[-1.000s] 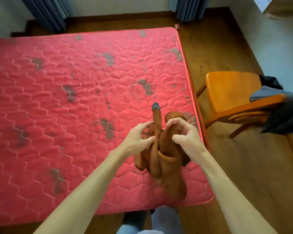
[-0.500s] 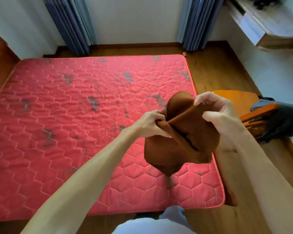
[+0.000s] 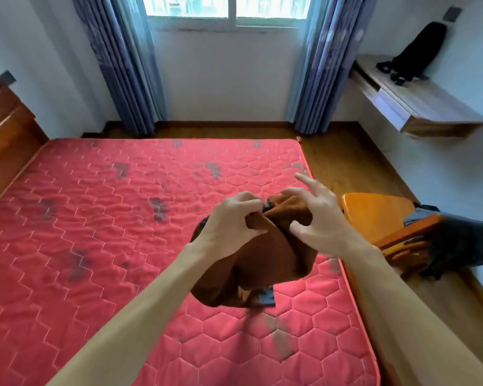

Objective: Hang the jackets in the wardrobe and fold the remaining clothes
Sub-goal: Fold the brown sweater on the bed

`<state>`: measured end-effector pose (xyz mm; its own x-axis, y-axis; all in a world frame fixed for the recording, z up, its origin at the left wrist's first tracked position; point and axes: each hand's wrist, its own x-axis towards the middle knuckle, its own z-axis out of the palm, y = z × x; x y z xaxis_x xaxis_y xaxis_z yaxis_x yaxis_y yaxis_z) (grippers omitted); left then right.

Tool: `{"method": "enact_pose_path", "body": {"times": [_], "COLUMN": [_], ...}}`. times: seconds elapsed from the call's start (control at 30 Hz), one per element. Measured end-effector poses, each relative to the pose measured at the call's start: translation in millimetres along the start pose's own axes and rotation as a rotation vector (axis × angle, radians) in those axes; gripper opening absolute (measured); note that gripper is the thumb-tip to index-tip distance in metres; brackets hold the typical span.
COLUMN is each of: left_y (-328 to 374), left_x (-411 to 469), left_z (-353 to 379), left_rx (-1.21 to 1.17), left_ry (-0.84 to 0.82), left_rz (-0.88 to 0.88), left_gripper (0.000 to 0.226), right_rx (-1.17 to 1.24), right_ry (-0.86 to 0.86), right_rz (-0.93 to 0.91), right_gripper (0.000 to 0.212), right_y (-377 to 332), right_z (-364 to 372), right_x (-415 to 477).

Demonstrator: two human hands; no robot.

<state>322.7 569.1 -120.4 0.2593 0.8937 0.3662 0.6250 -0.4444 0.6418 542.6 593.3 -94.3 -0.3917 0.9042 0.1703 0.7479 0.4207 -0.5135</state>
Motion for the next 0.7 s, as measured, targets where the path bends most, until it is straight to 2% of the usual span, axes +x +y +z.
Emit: {"method": "enact_pose_path", "body": {"times": [0.07, 0.13, 0.2, 0.27, 0.33, 0.4, 0.53, 0.63, 0.7], "left_y": [12, 25, 33, 36, 34, 28, 4, 1, 5], "left_x": [-10, -19, -25, -31, -40, -52, -75, -85, -84], "left_z": [-8, -17, -26, -35, -42, -47, -59, -69, -65], "left_rx": [0.039, 0.099, 0.128, 0.162, 0.185, 0.184, 0.030, -0.293, -0.469], "left_ry": [0.013, 0.021, 0.021, 0.023, 0.018, -0.011, -0.140, -0.341, -0.315], "left_rz": [0.142, 0.274, 0.336, 0.346, 0.330, 0.252, -0.089, -0.296, -0.396], "left_gripper": [0.022, 0.017, 0.016, 0.017, 0.020, 0.023, 0.037, 0.037, 0.031], "right_rx": [-0.040, -0.007, 0.098, 0.149, 0.152, 0.177, 0.259, 0.289, 0.295], "right_ry": [-0.122, -0.285, -0.421, -0.475, -0.476, -0.418, -0.242, -0.158, -0.130], "right_rz": [-0.146, -0.205, -0.178, -0.140, -0.162, -0.189, -0.225, -0.240, -0.247], "right_gripper": [0.076, 0.078, 0.056, 0.033, 0.027, 0.020, 0.018, 0.025, 0.026], "right_y": [-16, -26, -31, -34, -35, -34, -38, -45, -49], "right_z": [5, 12, 16, 21, 28, 37, 40, 34, 25], "right_x": [8, 18, 28, 32, 32, 28, 18, 15, 13]}}
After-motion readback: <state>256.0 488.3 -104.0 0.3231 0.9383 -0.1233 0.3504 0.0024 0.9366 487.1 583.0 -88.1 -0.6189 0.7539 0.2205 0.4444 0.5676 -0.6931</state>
